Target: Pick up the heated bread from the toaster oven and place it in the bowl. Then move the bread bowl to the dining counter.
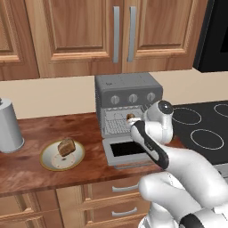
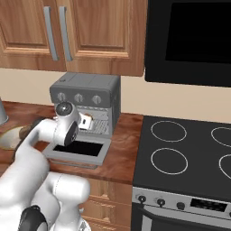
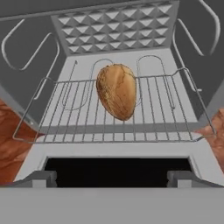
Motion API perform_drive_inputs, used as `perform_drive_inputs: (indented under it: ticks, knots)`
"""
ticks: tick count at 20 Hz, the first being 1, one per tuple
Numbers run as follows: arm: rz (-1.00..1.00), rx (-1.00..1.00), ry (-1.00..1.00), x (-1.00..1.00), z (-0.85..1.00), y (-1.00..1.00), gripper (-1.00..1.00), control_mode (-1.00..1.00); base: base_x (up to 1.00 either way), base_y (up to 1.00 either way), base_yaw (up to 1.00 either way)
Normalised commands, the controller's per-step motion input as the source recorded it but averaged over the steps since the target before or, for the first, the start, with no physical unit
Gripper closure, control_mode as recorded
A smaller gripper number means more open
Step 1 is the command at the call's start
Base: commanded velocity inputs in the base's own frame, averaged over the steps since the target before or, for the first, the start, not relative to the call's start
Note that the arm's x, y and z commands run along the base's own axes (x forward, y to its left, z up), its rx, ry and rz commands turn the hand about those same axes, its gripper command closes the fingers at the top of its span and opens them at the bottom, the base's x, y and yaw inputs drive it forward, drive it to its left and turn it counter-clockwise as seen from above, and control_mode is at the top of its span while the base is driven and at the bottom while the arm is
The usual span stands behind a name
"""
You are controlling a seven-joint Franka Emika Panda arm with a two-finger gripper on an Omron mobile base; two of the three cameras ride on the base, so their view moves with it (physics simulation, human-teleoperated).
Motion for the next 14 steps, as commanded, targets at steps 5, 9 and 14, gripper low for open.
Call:
perform_drive_inputs:
  ticks: [5,9,14]
  knots:
    - [0.0,-0.01,0.0,0.55,0.0,0.01,-1.0,-1.0,0.0,0.0,0.0]
    - [0.0,-0.01,0.0,0.51,-0.04,0.0,-1.0,-1.0,0.0,0.0,0.0]
    - [0.0,-0.02,0.0,0.35,-0.2,0.0,-1.0,-1.0,0.0,0.0,0.0]
